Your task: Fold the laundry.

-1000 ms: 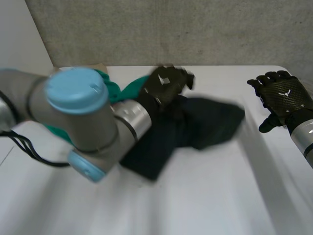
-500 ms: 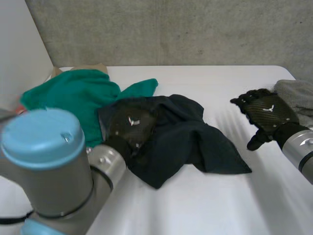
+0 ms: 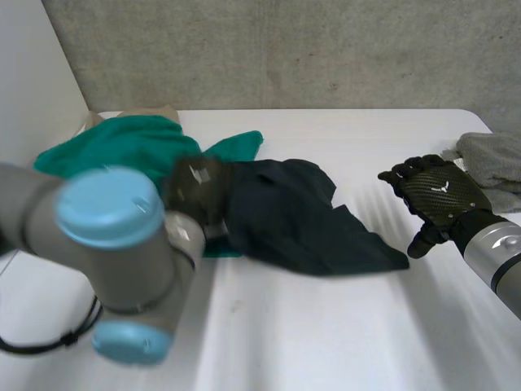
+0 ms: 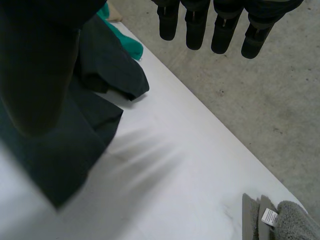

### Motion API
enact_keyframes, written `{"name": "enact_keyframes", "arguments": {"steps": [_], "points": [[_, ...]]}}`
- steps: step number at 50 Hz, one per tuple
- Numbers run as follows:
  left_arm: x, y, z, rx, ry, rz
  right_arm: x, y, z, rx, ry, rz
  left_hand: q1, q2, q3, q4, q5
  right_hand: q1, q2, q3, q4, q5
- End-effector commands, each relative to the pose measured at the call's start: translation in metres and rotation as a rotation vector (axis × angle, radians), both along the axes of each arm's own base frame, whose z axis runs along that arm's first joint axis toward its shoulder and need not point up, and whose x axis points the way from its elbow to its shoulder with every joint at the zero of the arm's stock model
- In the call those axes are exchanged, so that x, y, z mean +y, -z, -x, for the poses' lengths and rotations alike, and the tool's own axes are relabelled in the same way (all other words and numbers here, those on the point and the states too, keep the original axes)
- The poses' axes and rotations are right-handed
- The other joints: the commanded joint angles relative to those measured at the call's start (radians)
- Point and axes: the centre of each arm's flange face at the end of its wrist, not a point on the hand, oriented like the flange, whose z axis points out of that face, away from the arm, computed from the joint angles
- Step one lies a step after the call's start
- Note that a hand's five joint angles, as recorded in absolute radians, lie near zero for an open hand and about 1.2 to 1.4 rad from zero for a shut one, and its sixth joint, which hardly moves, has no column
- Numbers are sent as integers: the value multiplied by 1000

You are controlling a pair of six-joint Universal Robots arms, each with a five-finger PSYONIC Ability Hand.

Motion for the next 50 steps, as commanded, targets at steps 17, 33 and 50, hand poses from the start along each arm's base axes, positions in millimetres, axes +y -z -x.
{"name": "enact_keyframes", "arguments": {"steps": [17, 33, 50], "points": [[50, -55, 125, 176, 572, 417, -23, -13, 23, -37, 188, 75, 279, 205, 224, 207, 259, -56, -42, -39, -39, -49], [85, -51, 128, 147, 708, 312, -58, -33, 60, -34, 301, 144, -919, -993, -973, -991, -938, -56, -42, -39, -39, -49], [6, -86, 27, 77, 361, 275, 13, -51, -18, -148, 57, -53, -904, -978, -958, -976, -923, -56, -42, -39, -39, -49]]}}
